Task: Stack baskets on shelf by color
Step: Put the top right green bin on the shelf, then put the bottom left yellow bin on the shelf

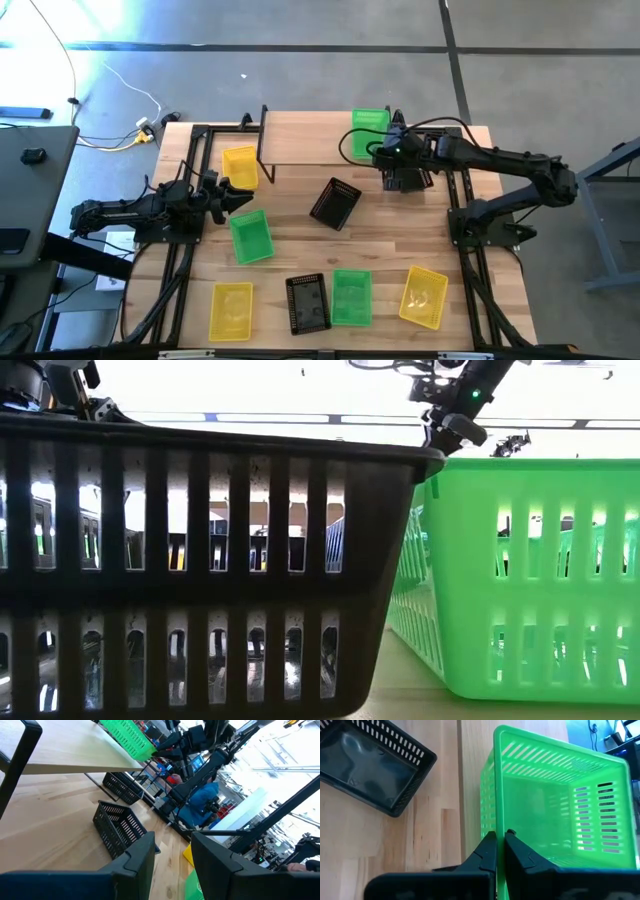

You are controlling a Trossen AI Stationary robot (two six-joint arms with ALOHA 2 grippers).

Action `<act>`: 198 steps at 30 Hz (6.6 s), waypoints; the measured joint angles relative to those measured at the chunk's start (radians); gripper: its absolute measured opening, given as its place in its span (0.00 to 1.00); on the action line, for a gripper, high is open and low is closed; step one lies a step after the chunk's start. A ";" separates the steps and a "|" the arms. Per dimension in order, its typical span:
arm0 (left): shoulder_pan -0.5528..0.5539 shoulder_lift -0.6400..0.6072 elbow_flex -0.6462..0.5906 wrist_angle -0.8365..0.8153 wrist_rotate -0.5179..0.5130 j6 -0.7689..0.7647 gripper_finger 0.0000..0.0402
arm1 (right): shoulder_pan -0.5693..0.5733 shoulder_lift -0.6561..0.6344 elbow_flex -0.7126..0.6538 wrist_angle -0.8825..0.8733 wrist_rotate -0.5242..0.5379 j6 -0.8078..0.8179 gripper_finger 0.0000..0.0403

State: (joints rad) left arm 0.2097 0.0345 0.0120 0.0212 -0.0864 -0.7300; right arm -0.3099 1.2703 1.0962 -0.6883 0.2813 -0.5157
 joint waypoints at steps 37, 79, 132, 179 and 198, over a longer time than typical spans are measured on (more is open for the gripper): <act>0.000 0.000 0.000 0.000 -0.005 0.049 0.29 | 0.050 0.030 0.002 0.006 0.130 0.080 0.23; -0.001 0.427 0.621 -0.639 0.023 0.429 0.29 | 0.110 0.030 0.233 0.019 0.179 0.212 0.23; -1.085 1.299 0.891 -0.527 0.152 -0.429 0.29 | 0.116 0.030 0.233 0.012 0.179 0.475 0.23; -1.154 1.528 0.891 -0.409 0.074 -0.498 0.29 | 0.116 0.030 0.232 -0.044 0.179 0.490 0.23; -1.153 1.654 0.941 -0.391 0.073 -0.516 0.29 | 0.116 0.030 0.232 -0.045 0.179 0.490 0.23</act>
State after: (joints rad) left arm -0.9436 1.6883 0.9526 -0.3698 -0.0134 -1.2461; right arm -0.1940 1.3006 1.3285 -0.7328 0.4606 -0.0261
